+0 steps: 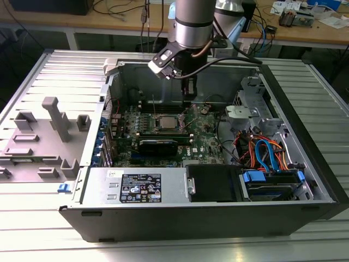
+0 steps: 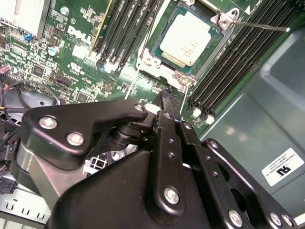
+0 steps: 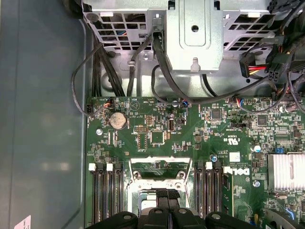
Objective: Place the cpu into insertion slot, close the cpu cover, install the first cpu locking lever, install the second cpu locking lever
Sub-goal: 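Close the cpu cover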
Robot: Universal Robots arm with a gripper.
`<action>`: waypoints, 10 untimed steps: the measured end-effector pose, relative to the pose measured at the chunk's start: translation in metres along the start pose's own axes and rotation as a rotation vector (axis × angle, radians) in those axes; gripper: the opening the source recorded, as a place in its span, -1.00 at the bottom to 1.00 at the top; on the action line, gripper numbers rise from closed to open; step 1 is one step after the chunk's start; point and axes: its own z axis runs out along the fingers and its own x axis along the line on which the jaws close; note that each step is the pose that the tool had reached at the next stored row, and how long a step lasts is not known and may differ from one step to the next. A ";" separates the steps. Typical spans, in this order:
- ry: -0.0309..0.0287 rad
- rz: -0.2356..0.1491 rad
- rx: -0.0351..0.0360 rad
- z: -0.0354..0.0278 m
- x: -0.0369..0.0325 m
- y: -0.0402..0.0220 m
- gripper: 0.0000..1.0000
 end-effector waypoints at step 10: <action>0.0000 0.000 0.0000 0.0003 0.0000 0.0073 -0.79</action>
